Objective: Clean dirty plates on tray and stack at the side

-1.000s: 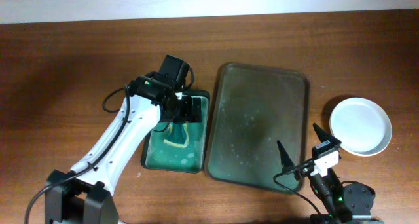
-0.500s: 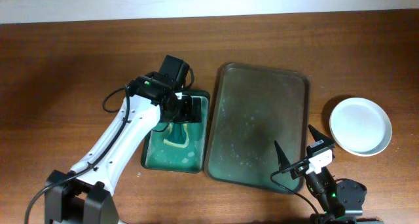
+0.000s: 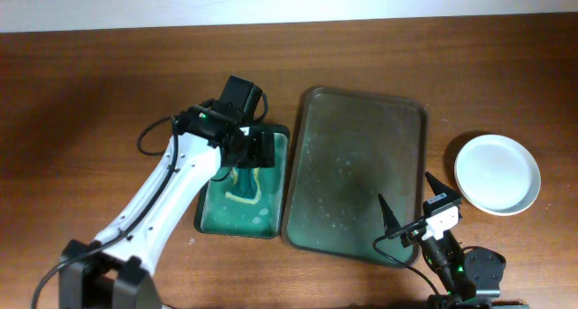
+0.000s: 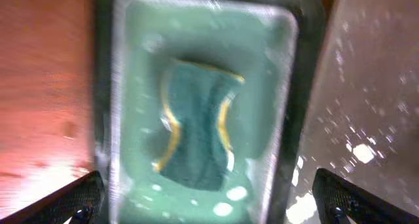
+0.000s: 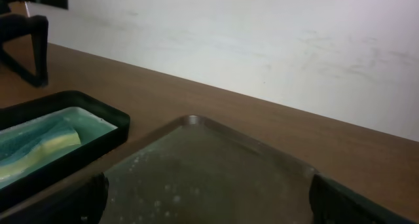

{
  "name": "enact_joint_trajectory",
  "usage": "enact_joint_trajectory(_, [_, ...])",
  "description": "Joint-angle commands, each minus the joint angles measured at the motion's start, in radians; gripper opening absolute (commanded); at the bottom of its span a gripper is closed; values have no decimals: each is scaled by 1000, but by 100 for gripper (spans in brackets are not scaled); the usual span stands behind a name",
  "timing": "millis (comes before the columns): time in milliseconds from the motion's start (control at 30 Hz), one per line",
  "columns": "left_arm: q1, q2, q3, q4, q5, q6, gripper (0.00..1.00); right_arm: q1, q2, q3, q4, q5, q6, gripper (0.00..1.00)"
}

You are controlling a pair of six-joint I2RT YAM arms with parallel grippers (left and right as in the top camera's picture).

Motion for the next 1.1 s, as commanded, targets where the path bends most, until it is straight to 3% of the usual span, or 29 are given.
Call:
enact_joint_trajectory(0, [-8, -186, -39, 46, -214, 2, 100, 4, -7, -5, -5, 9, 0, 98])
enact_joint_trajectory(200, [72, -476, -278, 282, -230, 2, 100, 4, -8, -5, -5, 9, 0, 98])
enact_joint_trajectory(367, [214, -882, -684, 635, -161, 2, 100, 4, -8, -5, -5, 9, 0, 98])
enact_joint_trajectory(633, [385, -1383, -1087, 834, -64, 2, 100, 4, -8, -5, -5, 9, 0, 98])
enact_joint_trajectory(867, [399, -1635, -1330, 945, -65, 2, 100, 4, -8, -5, -5, 9, 0, 98])
enact_joint_trajectory(1067, [415, -1635, -1355, 941, -82, 24, 100, 4, -7, -5, -5, 9, 0, 98])
